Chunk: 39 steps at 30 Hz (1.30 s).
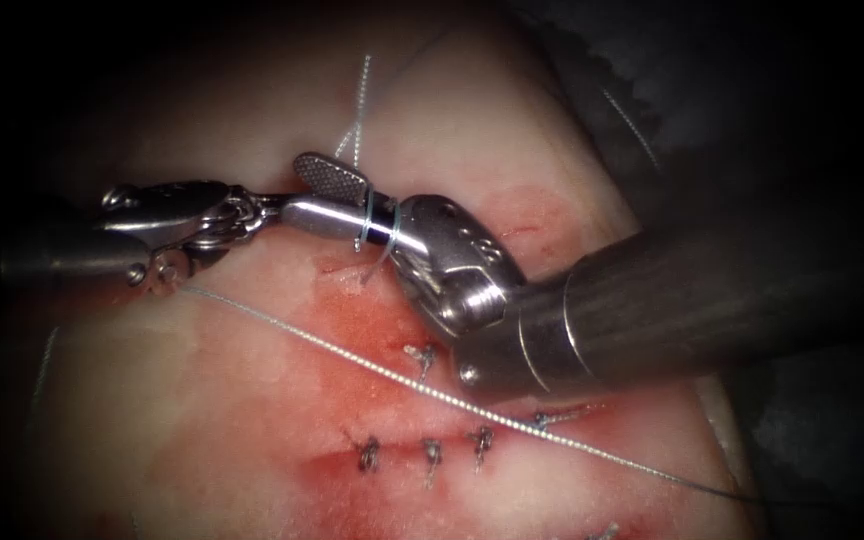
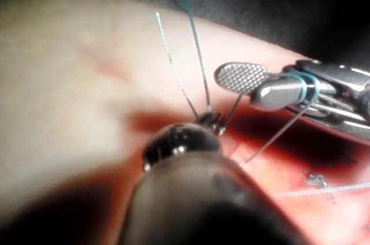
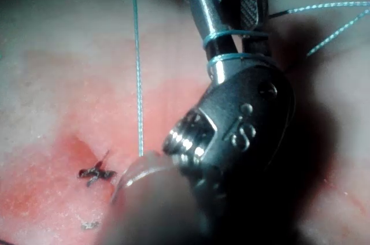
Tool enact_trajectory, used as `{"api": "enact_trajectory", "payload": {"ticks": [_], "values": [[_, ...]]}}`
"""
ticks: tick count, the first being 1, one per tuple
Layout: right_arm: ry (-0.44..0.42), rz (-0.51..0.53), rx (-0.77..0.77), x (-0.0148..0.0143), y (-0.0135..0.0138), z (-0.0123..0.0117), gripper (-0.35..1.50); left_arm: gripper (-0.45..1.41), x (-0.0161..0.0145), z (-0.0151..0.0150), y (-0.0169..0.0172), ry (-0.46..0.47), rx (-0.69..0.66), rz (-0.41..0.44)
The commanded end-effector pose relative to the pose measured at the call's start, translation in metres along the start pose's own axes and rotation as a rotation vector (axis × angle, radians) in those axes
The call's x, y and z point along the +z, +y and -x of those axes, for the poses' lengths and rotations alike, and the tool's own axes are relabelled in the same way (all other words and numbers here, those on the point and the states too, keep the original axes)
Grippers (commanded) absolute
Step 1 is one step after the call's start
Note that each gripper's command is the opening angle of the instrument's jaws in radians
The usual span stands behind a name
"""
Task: Wound Closure
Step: Wrap the thread counterclockwise twice around the right gripper using the left tool, then grip the tail end of the thread using the right gripper
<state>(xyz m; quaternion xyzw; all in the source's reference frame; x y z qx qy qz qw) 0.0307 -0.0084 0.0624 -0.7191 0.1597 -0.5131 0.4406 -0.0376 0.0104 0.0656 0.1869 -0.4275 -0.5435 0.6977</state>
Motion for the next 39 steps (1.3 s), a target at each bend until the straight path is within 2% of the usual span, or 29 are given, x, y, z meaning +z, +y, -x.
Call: {"api": "enact_trajectory", "payload": {"ticks": [1,8,10,12,18,25,37,39], "values": [[-0.004,-0.032,0.012,0.0005,-0.0004,-0.0006,0.42,-0.45,0.0008,0.0005,0.0001,-0.002,0.001,0.0],[0.043,-0.219,0.039,-0.0008,-0.0022,-0.0015,0.27,-0.45,0.0003,0.0012,0.0,-0.011,-0.007,0.027],[0.043,-0.236,0.033,-0.0009,-0.0023,-0.0017,0.25,-0.45,0.0002,0.0014,0.0,-0.015,-0.01,0.034],[0.036,-0.297,0.045,-0.0012,-0.0026,-0.0019,0.22,-0.45,-0.0003,0.0019,0.0,-0.021,-0.019,0.046],[0.028,-0.363,0.048,-0.0016,-0.0033,-0.001,0.2,-0.45,-0.0011,0.0026,-0.0001,-0.03,-0.039,0.067],[-0.011,-0.436,0.05,-0.002,-0.0044,0.0006,0.19,-0.45,-0.0013,0.0025,-0.0014,-0.009,-0.037,0.043],[-0.015,-0.453,0.054,-0.0019,-0.0038,0.0017,0.17,-0.45,-0.0012,0.0025,-0.0024,0.003,-0.018,0.028],[-0.01,-0.457,0.06,-0.0019,-0.0035,0.0025,0.1,-0.45,-0.0014,0.0027,-0.0025,0.006,-0.014,0.026]]}}
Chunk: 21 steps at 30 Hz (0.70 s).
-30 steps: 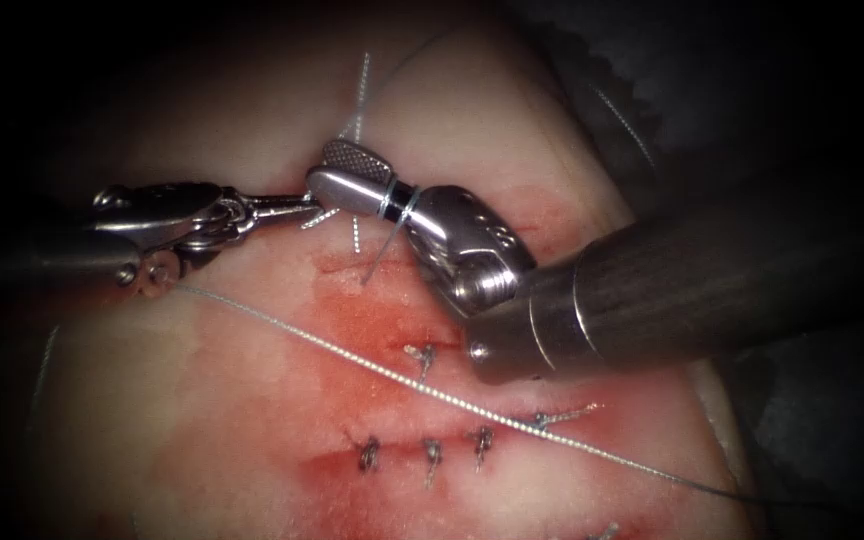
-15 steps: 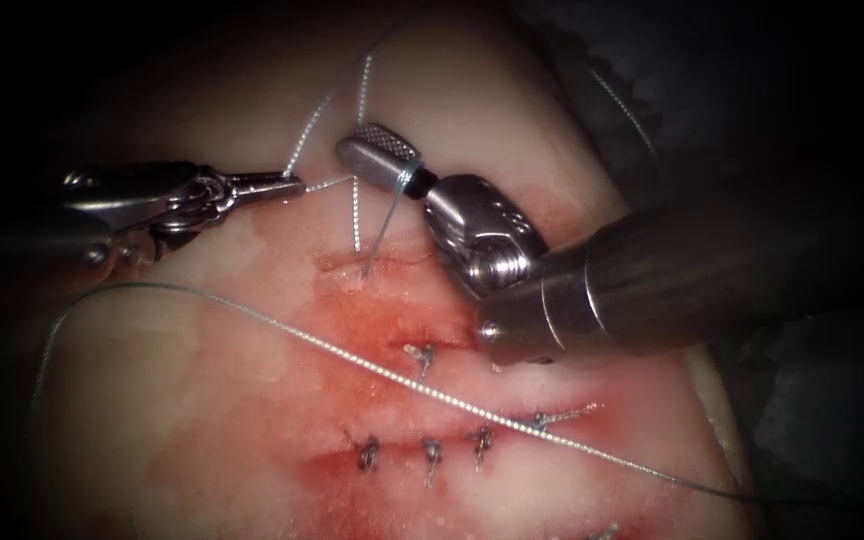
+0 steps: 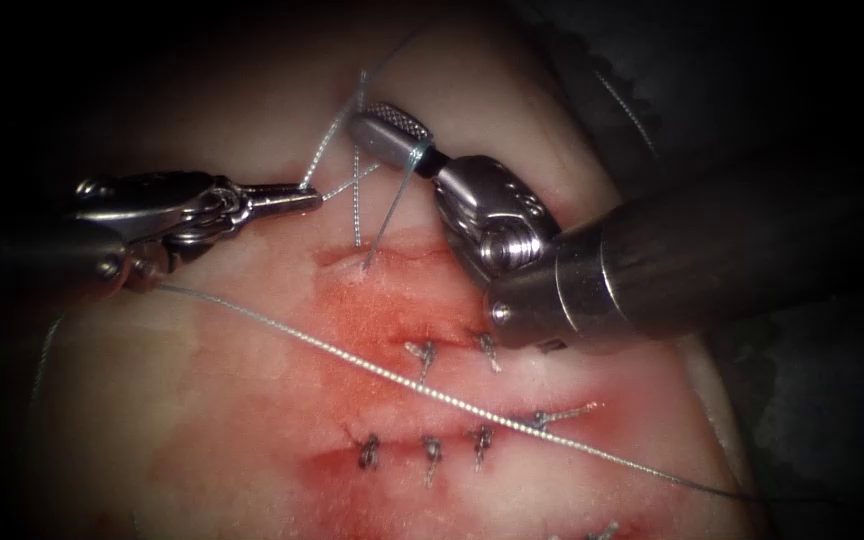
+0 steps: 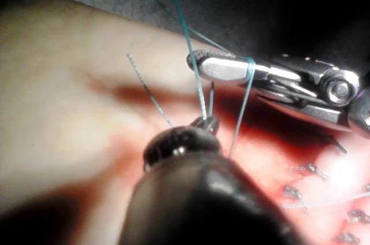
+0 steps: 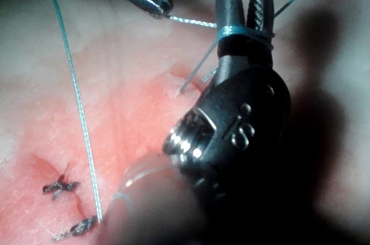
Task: Wound Closure
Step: Grip the tail end of the thread using the right gripper
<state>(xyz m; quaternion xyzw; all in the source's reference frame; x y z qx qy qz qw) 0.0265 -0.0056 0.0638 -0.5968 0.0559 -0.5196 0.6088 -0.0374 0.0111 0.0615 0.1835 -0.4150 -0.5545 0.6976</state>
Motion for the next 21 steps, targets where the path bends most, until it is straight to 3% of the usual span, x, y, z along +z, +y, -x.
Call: {"api": "enact_trajectory", "payload": {"ticks": [1,7,13,16,21], "values": [[-0.002,0.007,0.006,0.0004,0.0005,0.0,0.1,-0.45,0.0007,0.0007,0.0,-0.002,0.002,-0.003],[-0.005,0.01,0.02,-0.0001,0.0014,0.0016,0.14,-0.45,0.0004,0.001,-0.0003,0.0,-0.001,-0.003],[0.033,-0.011,0.001,-0.0003,0.0003,0.0004,0.2,-0.45,0.0002,0.0006,-0.0002,0.004,0.002,-0.001],[0.081,-0.047,-0.029,-0.0002,-0.0009,-0.002,0.2,-0.45,0.0002,-0.0015,0.0003,0.091,0.021,0.006],[0.089,-0.055,-0.038,0.0002,-0.0019,-0.0027,0.22,-0.45,0.0,-0.0031,0.0003,0.152,0.038,-0.003]]}}
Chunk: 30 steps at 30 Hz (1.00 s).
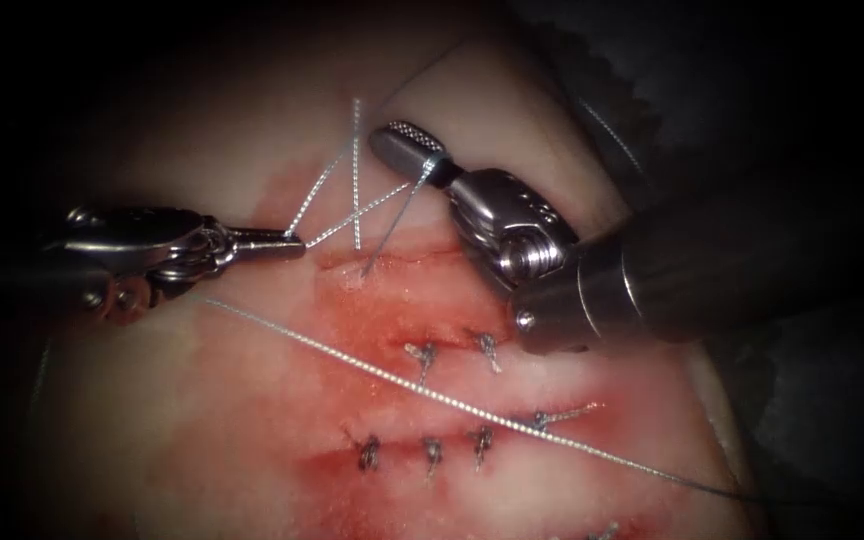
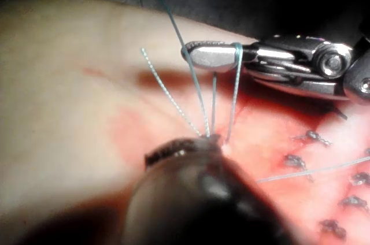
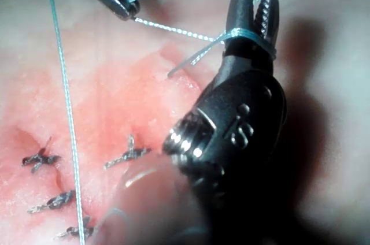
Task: Wound Closure
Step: Grip the tail end of the thread using the right gripper
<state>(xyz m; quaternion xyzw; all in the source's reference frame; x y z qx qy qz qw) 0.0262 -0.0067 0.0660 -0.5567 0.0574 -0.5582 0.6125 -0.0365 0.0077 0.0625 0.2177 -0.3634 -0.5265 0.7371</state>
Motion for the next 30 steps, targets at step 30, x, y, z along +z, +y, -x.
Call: {"api": "enact_trajectory", "payload": {"ticks": [30], "values": [[0.094,-0.065,0.029,0.0043,-0.0001,-0.0044,0.61,-0.45,-0.0013,0.002,0.0001,0.025,0.001,-0.005]]}}
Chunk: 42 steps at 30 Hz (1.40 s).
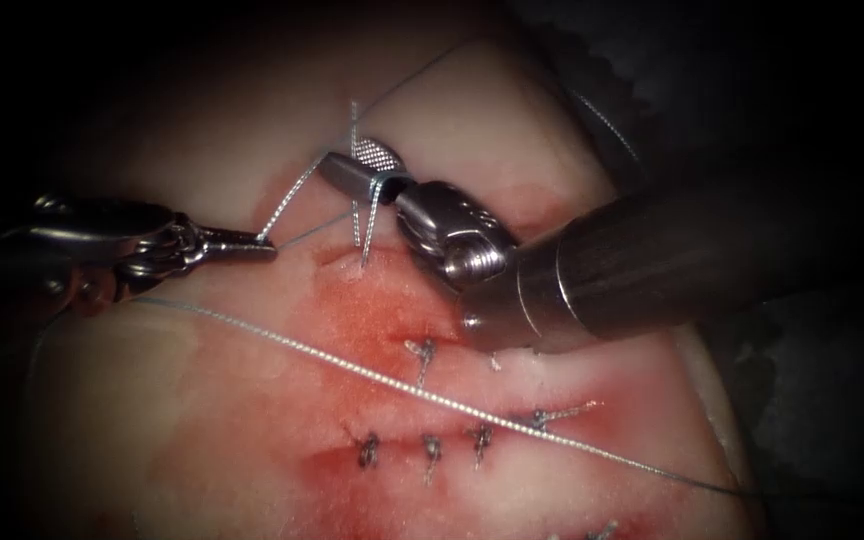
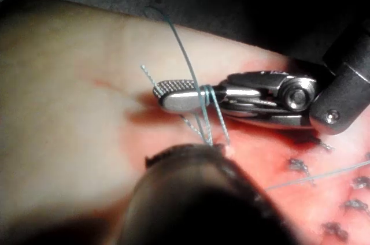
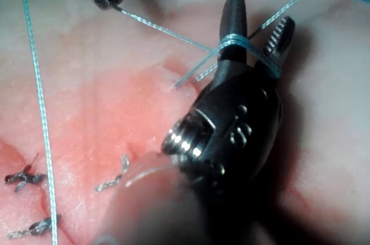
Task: Wound Closure
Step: Grip the tail end of the thread using the right gripper, then tighten the knot by pulling down with the right gripper and up with the left gripper
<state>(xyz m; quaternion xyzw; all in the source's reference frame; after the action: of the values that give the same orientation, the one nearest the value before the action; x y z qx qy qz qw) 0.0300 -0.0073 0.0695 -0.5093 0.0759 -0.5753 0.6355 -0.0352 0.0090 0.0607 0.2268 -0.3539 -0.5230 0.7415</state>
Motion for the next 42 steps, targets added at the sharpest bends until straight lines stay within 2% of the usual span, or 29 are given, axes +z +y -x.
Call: {"api": "enact_trajectory", "payload": {"ticks": [1,11,13,14,21,27,31,33,37,40,41,42], "values": [[0.006,-0.005,-0.003,0.0008,0.0,-0.0004,0.61,-0.45,0.0008,0.0005,0.0001,-0.004,0.002,0.0],[-0.003,-0.026,0.002,0.0026,0.0,0.0001,0.52,-0.45,0.0013,0.0004,-0.0001,-0.008,0.001,0.004],[0.008,-0.013,0.01,0.0028,0.0,0.0003,0.12,-0.45,0.0014,0.0003,-0.0001,-0.008,0.001,0.004],[0.012,-0.007,0.041,0.0027,0.0001,0.0006,-0.35,-0.45,0.0014,0.0003,-0.0001,-0.008,0.001,0.004],[0.026,0.012,0.075,0.0008,0.0009,0.001,-0.35,-0.45,0.0014,0.0006,0.0005,-0.025,0.003,0.03],[0.071,0.064,0.076,-0.0025,0.003,0.0005,-0.35,-0.45,0.0017,0.0025,0.0041,-0.115,0.02,0.169],[0.132,0.154,0.069,-0.0044,0.0047,-0.0004,-0.35,-0.45,0.0028,0.004,0.0078,-0.16,0.039,0.265],[0.138,0.166,0.068,-0.0046,0.0049,-0.0005,-0.35,-0.45,0.003,0.0043,0.0082,-0.16,0.044,0.276],[0.165,0.212,0.061,-0.0056,0.0056,-0.0009,-0.35,-0.45,0.0036,0.0065,0.0101,-0.174,0.055,0.322],[0.2,0.235,0.048,-0.0064,0.0058,-0.0018,-0.35,-0.45,0.0044,0.011,0.0123,-0.182,0.18,0.409],[0.223,0.24,0.039,-0.0067,0.0058,-0.0024,-0.35,-0.45,0.0051,0.0141,0.0132,-0.198,0.207,0.441],[0.223,0.24,0.039,-0.0067,0.0058,-0.0024,-0.35,-0.45,0.0051,0.0141,0.0132,-0.198,0.207,0.441]]}}
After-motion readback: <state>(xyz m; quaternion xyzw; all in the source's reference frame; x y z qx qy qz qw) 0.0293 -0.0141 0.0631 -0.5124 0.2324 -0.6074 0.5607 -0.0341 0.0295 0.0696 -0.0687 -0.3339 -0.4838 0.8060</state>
